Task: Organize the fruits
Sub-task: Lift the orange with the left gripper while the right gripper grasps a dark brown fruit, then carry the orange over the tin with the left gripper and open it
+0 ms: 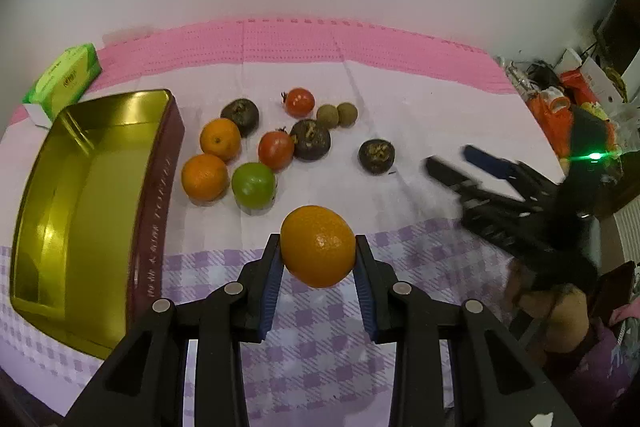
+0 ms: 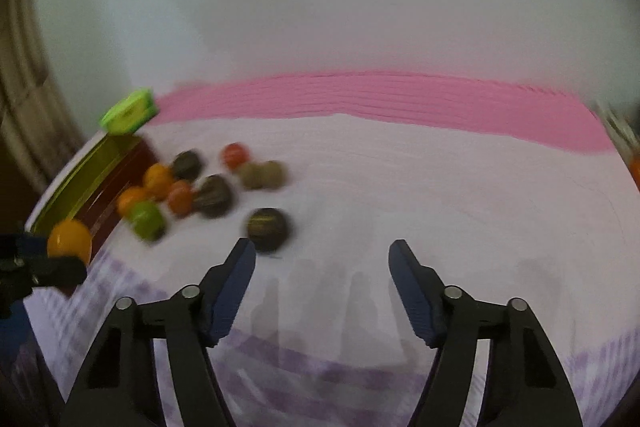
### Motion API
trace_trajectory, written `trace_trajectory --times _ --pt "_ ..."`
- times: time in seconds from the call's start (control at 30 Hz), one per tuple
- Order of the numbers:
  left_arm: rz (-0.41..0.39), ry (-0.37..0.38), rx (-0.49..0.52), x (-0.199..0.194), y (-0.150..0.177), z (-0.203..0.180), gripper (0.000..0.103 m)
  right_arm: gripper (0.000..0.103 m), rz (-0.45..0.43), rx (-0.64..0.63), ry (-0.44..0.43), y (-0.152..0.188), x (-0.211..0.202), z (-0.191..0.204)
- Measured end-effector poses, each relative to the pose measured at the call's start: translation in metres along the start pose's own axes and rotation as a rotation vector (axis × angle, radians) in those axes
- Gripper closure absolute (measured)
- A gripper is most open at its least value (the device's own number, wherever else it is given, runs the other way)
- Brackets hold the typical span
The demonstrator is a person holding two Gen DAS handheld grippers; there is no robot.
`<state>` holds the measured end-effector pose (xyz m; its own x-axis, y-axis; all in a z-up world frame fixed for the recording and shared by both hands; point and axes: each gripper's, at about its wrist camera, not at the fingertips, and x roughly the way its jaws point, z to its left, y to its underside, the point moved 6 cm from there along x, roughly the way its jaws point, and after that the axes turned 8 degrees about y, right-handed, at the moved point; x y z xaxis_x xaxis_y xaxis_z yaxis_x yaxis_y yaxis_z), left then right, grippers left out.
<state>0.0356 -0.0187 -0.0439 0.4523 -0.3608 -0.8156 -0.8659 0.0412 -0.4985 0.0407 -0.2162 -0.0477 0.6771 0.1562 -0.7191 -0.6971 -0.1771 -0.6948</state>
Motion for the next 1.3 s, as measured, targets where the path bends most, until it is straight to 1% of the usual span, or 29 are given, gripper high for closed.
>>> trace_trajectory --times 0.03,0.13,0.2,0.3,0.37,0.4,0.43,0.5,0.57,0.8,0.97,1.3 --pt "-0.001 -0.003 0.003 0.000 -0.006 -0.008 0.073 0.036 0.003 -0.027 0.002 -0.001 0.003 0.006" --pt "-0.018 -0.013 0.002 -0.009 -0.007 -0.009 0.073 0.041 0.031 -0.095 0.003 -0.008 0.020 0.022" --pt "-0.026 -0.020 -0.003 -0.013 -0.008 -0.008 0.073 0.052 0.067 -0.127 0.022 -0.007 0.035 0.026" --pt "-0.040 -0.030 -0.005 -0.020 -0.011 -0.001 0.073 0.053 0.079 -0.135 0.033 -0.005 0.048 0.030" --pt "-0.046 -0.039 -0.010 -0.025 -0.012 0.002 0.073 0.055 0.083 -0.135 0.038 -0.004 0.055 0.032" --pt "-0.049 -0.043 -0.012 -0.027 -0.013 0.005 0.073 0.064 0.080 -0.131 0.049 -0.004 0.055 0.032" --pt "-0.053 -0.050 -0.014 -0.030 -0.014 0.007 0.073 0.066 0.083 -0.125 0.053 -0.003 0.055 0.030" --pt "-0.062 -0.076 -0.013 -0.034 -0.016 0.012 0.073 0.066 0.082 -0.109 0.045 -0.003 0.056 0.028" --pt "-0.066 -0.089 -0.019 -0.037 -0.019 0.017 0.073 0.066 0.072 -0.107 0.072 -0.001 0.055 0.028" --pt "-0.079 -0.135 -0.029 -0.045 -0.024 0.040 0.073 0.066 0.075 -0.080 0.089 0.000 0.054 0.024" --pt "-0.092 -0.188 -0.016 -0.048 -0.028 0.066 0.073 0.066 0.074 -0.071 0.089 0.000 0.054 0.025" --pt "-0.073 -0.293 -0.020 -0.046 -0.032 0.124 0.073 0.066 0.073 -0.076 0.094 0.000 0.055 0.025"
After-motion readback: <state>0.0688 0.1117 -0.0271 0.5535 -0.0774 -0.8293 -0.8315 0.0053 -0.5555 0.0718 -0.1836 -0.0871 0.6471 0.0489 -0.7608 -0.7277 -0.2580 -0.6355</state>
